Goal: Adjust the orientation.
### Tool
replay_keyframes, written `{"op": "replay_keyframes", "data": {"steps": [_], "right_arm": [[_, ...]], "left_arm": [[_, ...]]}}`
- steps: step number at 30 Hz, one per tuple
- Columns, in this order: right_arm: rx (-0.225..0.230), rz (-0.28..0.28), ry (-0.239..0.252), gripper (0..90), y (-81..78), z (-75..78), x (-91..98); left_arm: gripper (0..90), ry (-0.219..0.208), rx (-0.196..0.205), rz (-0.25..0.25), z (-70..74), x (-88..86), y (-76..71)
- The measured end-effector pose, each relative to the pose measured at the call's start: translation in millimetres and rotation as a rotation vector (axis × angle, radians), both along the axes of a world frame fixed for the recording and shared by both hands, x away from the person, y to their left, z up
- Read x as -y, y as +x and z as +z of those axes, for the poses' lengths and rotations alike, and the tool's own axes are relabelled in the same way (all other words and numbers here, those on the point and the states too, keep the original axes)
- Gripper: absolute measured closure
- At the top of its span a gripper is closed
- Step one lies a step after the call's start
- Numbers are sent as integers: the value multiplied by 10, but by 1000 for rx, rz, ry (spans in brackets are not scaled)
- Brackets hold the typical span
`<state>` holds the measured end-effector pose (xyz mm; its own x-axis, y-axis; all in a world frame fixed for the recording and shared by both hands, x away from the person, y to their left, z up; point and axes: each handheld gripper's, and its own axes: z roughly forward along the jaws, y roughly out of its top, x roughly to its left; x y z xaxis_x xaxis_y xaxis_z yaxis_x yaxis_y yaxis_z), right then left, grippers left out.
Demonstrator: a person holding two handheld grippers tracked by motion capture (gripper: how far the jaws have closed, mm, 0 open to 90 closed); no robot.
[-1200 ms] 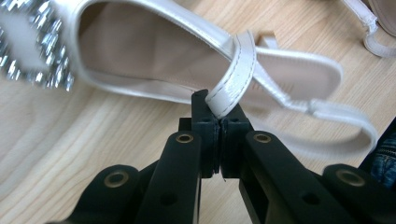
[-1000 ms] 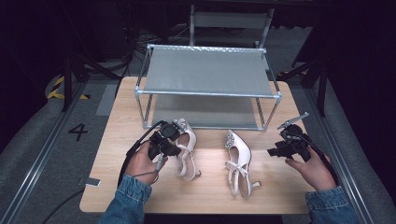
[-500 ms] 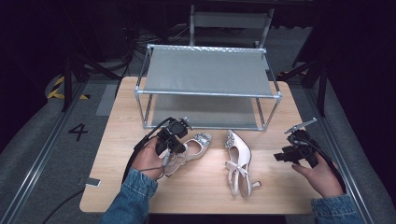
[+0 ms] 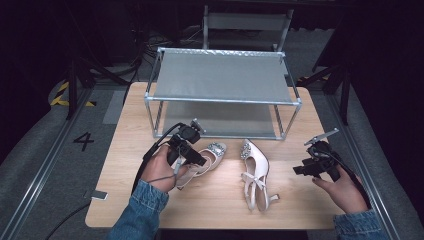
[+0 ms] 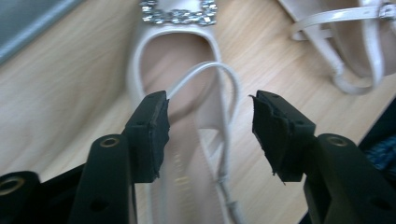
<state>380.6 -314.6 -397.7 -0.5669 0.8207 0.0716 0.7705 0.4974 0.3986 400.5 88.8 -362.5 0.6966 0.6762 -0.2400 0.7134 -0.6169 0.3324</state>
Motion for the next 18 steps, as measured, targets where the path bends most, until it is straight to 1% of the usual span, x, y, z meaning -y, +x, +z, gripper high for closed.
{"op": "replay_keyframes", "data": {"steps": [1, 2, 3, 4, 5, 7, 8, 9, 10, 11, 12, 13, 14, 15, 17, 18], "right_arm": [[-3, 2, 2, 470, 1, -2, -3], [-3, 2, 2, 468, 1, -6, -7], [-5, 4, 1, 466, 3, -10, -9], [-5, 3, 0, 464, 4, -16, -11], [-7, 2, 0, 463, 5, -19, -12], [-9, 3, 1, 461, 5, -24, -14], [-11, 4, 2, 461, 5, -25, -16], [-10, 5, 0, 461, 6, -29, -18], [-10, 6, 1, 461, 6, -31, -19], [-11, 6, 2, 460, 7, -35, -20], [-11, 6, 2, 460, 7, -35, -20], [-12, 6, 2, 461, 9, -39, -21], [-14, 9, 0, 460, 12, -49, -25], [-16, 9, 0, 460, 13, -52, -28], [-17, 8, 0, 461, 15, -55, -30], [-19, 10, 1, 460, 16, -60, -33]], "left_arm": [[455, 0, -4, 0, -8, 17, -6], [457, -15, -7, 0, -31, 40, -10], [461, -20, -16, 0, -51, 62, -13], [460, -14, -25, 2, -73, 85, -14], [459, -7, -24, 2, -103, 110, -13], [441, 24, -30, 7, -157, 152, -11], [417, 39, -36, 8, -191, 172, -4], [365, 82, -42, 24, -239, 213, -3], [367, 82, -42, 24, -239, 213, -3], [417, 76, -44, 23, -290, 236, 7], [436, 76, -44, 23, -290, 236, 7], [436, 71, -52, 28, -305, 247, 12], [464, 62, -50, 28, -327, 259, 20], [471, 74, -42, 30, -358, 282, 27], [479, 79, -44, 29, -381, 298, 32], [508, 85, -40, 30, -399, 313, 34]]}}
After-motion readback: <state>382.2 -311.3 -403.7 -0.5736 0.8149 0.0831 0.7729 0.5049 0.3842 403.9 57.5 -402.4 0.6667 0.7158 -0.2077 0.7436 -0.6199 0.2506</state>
